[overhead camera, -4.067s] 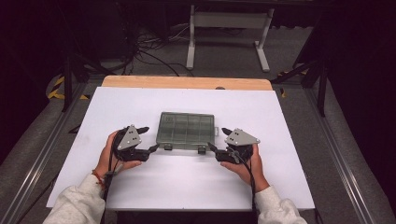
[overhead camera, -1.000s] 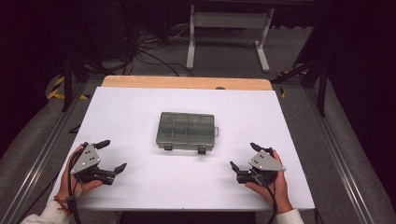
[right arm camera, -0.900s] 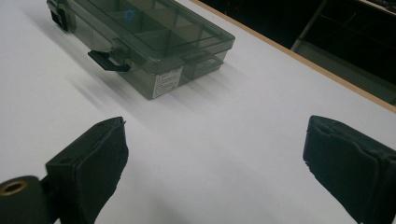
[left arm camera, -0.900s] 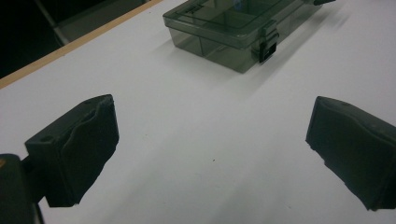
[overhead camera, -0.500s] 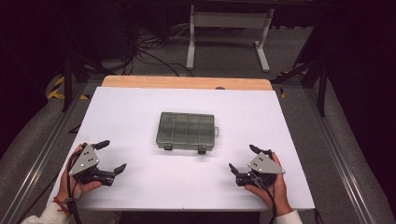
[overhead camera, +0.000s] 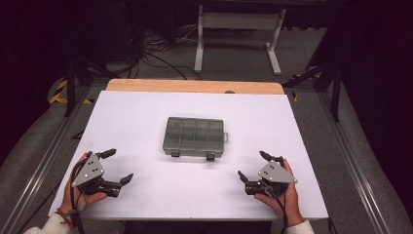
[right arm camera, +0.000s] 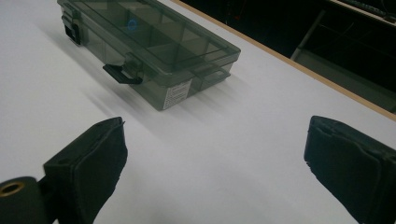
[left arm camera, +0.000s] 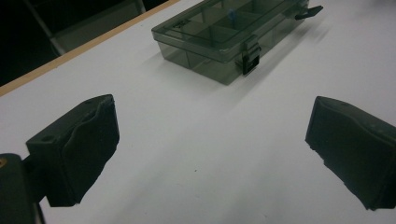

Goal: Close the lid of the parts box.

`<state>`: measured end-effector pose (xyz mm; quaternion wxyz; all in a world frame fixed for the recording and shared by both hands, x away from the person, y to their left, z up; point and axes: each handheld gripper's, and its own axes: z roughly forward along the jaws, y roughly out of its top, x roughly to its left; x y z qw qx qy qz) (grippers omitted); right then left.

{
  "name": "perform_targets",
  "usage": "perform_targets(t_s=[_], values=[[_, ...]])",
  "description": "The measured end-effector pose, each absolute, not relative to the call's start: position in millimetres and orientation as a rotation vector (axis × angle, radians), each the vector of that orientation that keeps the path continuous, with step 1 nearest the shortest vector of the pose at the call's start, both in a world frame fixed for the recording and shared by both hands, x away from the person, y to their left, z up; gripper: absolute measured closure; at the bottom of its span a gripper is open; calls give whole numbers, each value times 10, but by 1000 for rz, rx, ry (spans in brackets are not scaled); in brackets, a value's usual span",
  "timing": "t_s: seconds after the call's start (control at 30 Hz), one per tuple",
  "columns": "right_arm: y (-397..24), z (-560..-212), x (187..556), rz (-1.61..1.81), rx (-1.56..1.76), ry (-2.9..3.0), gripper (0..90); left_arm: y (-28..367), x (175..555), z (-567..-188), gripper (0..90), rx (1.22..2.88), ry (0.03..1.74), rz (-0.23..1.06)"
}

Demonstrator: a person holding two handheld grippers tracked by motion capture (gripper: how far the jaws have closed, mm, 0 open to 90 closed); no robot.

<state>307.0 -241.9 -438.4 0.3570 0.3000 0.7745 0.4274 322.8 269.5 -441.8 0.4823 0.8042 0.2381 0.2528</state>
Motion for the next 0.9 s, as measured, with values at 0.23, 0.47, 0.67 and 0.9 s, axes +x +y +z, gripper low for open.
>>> perform_targets(t_s=[0.23, 0.47, 0.67, 0.9], values=[[-2449, -4365, 3065, 1108, 781, 1980, 65, 2687, 3228, -4422, 33, 1957, 585, 610], [-2460, -4363, 3065, 1115, 787, 1976, 66, 2676, 3247, -4429, 33, 1955, 591, 612], [-2456, -4359, 3063, 1119, 783, 1973, 66, 2658, 3264, -4434, 35, 1956, 601, 609], [-2452, -4364, 3064, 1122, 785, 1978, 66, 2631, 3296, -4451, 36, 1951, 612, 597]])
